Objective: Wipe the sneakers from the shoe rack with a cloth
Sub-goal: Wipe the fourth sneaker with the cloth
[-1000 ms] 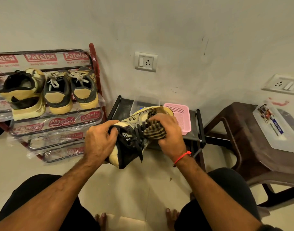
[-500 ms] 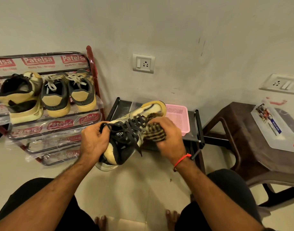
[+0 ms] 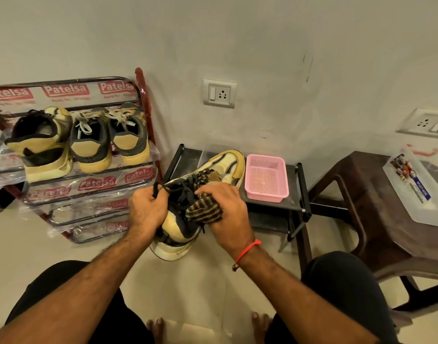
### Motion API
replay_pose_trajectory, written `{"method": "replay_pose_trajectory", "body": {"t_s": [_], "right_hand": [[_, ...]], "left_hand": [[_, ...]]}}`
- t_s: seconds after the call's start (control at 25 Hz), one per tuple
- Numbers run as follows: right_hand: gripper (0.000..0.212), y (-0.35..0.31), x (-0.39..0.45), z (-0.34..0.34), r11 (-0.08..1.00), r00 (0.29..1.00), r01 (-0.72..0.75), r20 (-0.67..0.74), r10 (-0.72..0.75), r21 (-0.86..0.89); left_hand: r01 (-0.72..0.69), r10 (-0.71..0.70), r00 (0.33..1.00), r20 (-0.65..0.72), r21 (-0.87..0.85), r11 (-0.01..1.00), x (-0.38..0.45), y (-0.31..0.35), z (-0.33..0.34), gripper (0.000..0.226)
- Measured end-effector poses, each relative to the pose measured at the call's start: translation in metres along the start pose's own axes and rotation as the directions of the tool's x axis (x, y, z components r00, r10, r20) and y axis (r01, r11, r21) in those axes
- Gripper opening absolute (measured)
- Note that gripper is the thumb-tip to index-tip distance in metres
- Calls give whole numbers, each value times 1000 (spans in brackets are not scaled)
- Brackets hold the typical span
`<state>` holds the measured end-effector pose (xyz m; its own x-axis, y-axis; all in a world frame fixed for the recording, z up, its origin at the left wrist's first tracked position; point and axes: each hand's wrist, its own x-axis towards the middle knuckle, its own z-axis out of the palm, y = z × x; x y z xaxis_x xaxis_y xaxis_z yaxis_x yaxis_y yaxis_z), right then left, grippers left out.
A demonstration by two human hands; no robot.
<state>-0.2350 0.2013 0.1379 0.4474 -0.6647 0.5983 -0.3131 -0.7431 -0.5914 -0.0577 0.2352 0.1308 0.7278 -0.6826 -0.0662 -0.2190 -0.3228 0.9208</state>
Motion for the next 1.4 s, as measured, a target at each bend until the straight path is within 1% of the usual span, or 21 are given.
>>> {"method": "replay_pose_trajectory", "body": {"t_s": [0.08, 0.16, 0.24, 0.32, 0.36, 0.44, 0.48, 0.6, 0.68, 0.72, 0.8, 0.88, 0.96, 1.0, 1.04, 1.12, 1.2, 1.24, 1.32, 1.36, 1.4], "right_hand": [[28, 15, 10, -12, 999, 1000, 11, -8, -11, 40], [37, 37, 23, -32, 994, 987, -98, -123, 104, 54], [45, 55, 30, -51, 968, 943, -247, -217, 251, 49], [43, 49, 29, -53, 956, 940, -284, -179, 292, 70], [42, 39, 25, -47, 967, 962, -233, -124, 244, 98], [33, 11, 11, -32, 991, 999, -41, -30, 45, 130], [31, -3, 3, -25, 988, 998, 54, 10, -56, 145], [37, -17, -3, -21, 946, 948, 274, 118, -296, 172], [39, -1, 6, -27, 942, 933, 327, 135, -334, 68], [38, 11, 13, -30, 959, 955, 284, 90, -284, 13], [38, 40, 24, -39, 996, 995, 77, -53, -80, -48], [44, 62, 30, -48, 987, 975, -158, -165, 152, -25], [48, 63, 28, -46, 965, 944, -262, -201, 262, 27], [47, 53, 24, -40, 967, 950, -248, -181, 254, 59], [41, 36, 19, -32, 978, 971, -181, -141, 195, 103], [28, -1, 5, -14, 987, 999, 48, -33, -44, 156], [33, -18, -3, -8, 956, 961, 246, 91, -263, 162], [35, -14, 0, -11, 936, 935, 314, 117, -334, 156], [37, 10, 11, -19, 936, 938, 336, 57, -343, 107], [36, 25, 16, -22, 963, 966, 259, -22, -258, 74], [35, 43, 22, -27, 991, 987, 123, -113, -116, 56]], "left_hand": [[27, -27, 999, 33, 2, 1000, 0, -1, -3, 36], [22, -22, 996, 90, 2, 1000, -1, 1, -3, 37], [45, -41, 990, 134, -30, 999, -4, 3, 0, 38], [138, -126, 982, 140, -81, 987, -2, 4, 2, 37], [192, -177, 974, 141, -105, 976, 0, 4, 2, 35], [301, -277, 946, 169, -139, 943, 4, 2, 0, 30], [352, -322, 928, 188, -157, 923, 6, -1, -1, 27], [460, -394, 877, 275, -245, 853, 6, -5, -4, 18], [456, -366, 875, 317, -282, 844, 6, -7, -5, 22], [433, -337, 882, 330, -284, 855, 6, -6, -5, 25], [382, -287, 892, 349, -241, 892, 3, -4, -4, 25], [347, -273, 900, 340, -179, 921, -1, -1, -2, 20], [359, -294, 898, 326, -159, 920, -3, -1, 2, 20], [385, -316, 892, 323, -175, 906, -2, -3, 3, 20], [413, -338, 884, 322, -203, 888, 0, -6, 2, 20], [441, -352, 881, 315, -281, 852, 6, -14, 0, 13], [430, -331, 888, 321, -321, 844, 9, -15, -4, 12], [418, -313, 890, 331, -320, 850, 9, -15, -6, 13], [376, -267, 896, 356, -286, 881, 7, -12, -5, 18], [347, -241, 900, 364, -260, 901, 4, -8, -4, 21], [322, -222, 903, 368, -234, 917, 0, -4, -3, 22]]}}
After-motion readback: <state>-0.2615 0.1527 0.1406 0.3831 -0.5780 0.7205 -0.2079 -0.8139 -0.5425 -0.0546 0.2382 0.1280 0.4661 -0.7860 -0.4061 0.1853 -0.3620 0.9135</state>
